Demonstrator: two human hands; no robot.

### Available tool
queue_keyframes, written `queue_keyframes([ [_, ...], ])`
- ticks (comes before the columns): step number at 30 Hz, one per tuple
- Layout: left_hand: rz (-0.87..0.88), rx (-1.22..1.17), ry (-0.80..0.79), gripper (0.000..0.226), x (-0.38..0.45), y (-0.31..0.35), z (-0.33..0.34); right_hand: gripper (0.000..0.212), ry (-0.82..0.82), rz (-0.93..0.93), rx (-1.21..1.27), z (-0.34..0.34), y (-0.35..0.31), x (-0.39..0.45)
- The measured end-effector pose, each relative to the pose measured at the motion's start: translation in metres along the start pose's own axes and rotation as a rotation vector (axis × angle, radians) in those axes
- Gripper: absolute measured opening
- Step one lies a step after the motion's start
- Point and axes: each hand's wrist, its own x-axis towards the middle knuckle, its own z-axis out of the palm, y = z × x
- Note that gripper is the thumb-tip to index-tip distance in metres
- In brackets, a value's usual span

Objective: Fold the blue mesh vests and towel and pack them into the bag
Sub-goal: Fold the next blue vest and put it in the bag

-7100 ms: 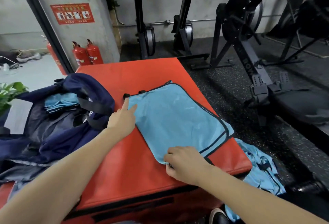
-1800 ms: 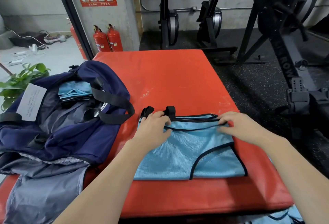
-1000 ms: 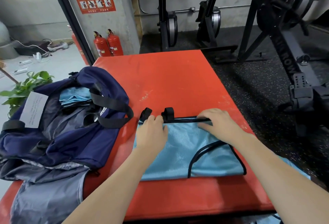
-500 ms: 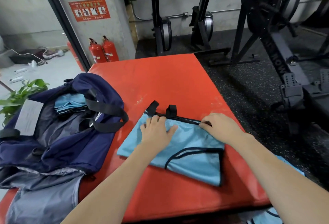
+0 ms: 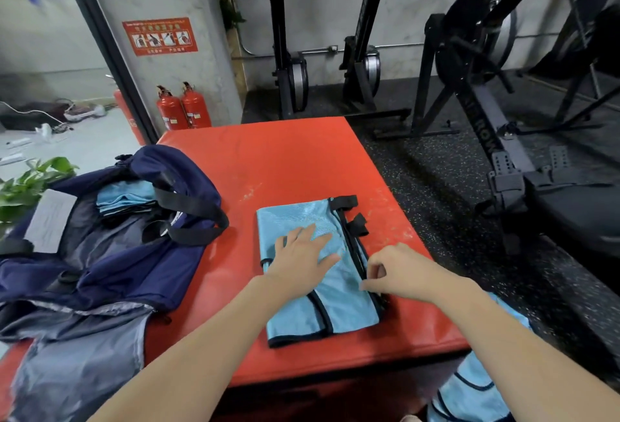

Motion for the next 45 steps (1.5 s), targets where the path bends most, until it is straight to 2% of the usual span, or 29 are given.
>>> queue_keyframes([
  [4,0.093,-0.105,0.083,0.049,-0.063,-0.02,-0.003,0.005,0.081,-0.123,0.077,0.003,-0.007,-0.022],
  [5,0.111,-0.136,0.096,0.047,-0.08,-0.024,-0.001,0.006,0.072,-0.173,0.062,0.005,-0.009,-0.027],
  [8,0.131,-0.24,0.093,0.045,-0.121,-0.034,0.006,0.028,-0.015,-0.234,-0.053,0.018,-0.011,-0.042],
  [11,0.154,-0.208,0.07,0.042,-0.138,-0.042,0.013,0.043,-0.03,-0.256,-0.208,0.031,-0.012,-0.05],
  [13,0.158,-0.198,0.074,0.04,-0.142,-0.048,0.016,0.043,-0.003,-0.258,-0.296,0.035,-0.014,-0.049],
  [16,0.122,-0.219,0.102,0.038,-0.144,-0.053,0.017,0.032,0.065,-0.271,-0.385,0.04,-0.016,-0.042],
  [19,0.095,-0.198,0.124,0.043,-0.144,-0.046,0.015,0.025,0.09,-0.25,-0.416,0.044,-0.02,-0.038],
  [23,0.037,-0.052,0.134,0.063,-0.144,-0.03,0.011,0.025,0.124,-0.131,-0.182,0.041,-0.022,-0.038],
  [26,0.023,0.09,0.15,0.07,-0.142,-0.021,0.012,0.036,0.118,-0.104,-0.051,0.039,-0.022,-0.04],
  [30,-0.001,0.12,0.222,0.039,-0.138,-0.018,0.017,0.018,0.112,-0.119,0.026,0.039,-0.024,-0.043],
  [33,0.03,0.005,0.299,0.016,-0.137,-0.023,0.014,0.021,0.13,-0.091,0.113,0.034,-0.024,-0.048],
  [36,0.027,-0.264,0.297,0.021,-0.142,-0.021,-0.002,0.032,0.168,-0.063,0.144,0.023,-0.025,-0.051],
  [39,-0.016,-0.539,0.315,0.012,-0.147,-0.014,-0.016,0.036,0.188,-0.051,0.224,0.01,-0.029,-0.054],
  [45,-0.115,-0.666,0.401,0.032,-0.131,-0.01,-0.026,0.022,0.228,-0.016,0.392,-0.007,-0.035,-0.04],
])
